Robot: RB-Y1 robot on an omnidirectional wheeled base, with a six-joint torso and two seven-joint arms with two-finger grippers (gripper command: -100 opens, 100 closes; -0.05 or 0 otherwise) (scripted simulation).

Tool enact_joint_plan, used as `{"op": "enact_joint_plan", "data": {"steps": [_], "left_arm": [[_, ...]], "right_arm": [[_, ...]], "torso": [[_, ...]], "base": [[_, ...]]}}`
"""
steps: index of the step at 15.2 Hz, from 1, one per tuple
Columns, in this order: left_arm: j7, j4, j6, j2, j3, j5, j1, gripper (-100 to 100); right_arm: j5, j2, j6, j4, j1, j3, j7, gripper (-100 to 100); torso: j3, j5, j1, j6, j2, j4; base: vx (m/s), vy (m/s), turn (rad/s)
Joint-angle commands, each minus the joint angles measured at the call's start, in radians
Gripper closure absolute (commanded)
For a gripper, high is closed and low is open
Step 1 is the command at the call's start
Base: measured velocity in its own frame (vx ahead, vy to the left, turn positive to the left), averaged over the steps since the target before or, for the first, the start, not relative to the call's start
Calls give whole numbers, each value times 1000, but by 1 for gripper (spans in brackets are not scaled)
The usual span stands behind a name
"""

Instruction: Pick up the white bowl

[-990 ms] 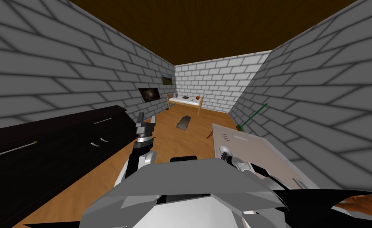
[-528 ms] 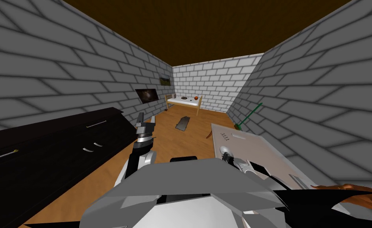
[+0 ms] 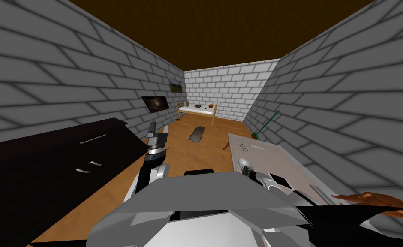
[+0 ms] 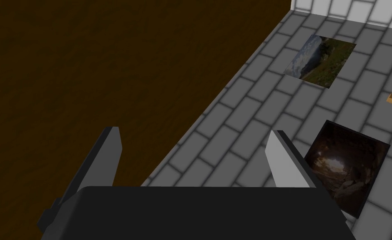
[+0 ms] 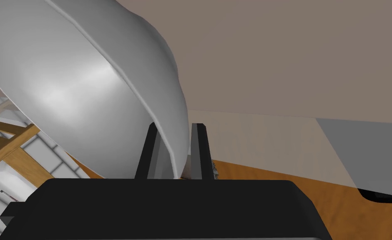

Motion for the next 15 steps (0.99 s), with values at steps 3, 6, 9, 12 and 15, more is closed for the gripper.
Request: {"op": "enact_joint_plan", "data": {"steps": [3,6,9,12,15], "left_arm": [[0,0,0,0,0,0,0,0],[0,0,0,0,0,0,0,0],[0,0,0,0,0,0,0,0],[0,0,0,0,0,0,0,0],[0,0,0,0,0,0,0,0]], "right_arm": [[-60,-11,-24,14,-1,8,68,100],[-108,-21,-43,23,1,17,116,100],[-157,-31,-62,32,3,27,165,100],[-236,-51,-99,49,7,45,238,100],[-241,-50,-91,43,9,46,237,100]], "torso": [[0,0,0,0,0,0],[0,1,0,0,0,0],[1,1,0,0,1,0],[1,1,0,0,1,1],[1,1,2,-1,1,1]], "base": [[48,34,-68],[45,31,-72],[43,28,-79],[49,35,-98],[41,38,-51]]}}
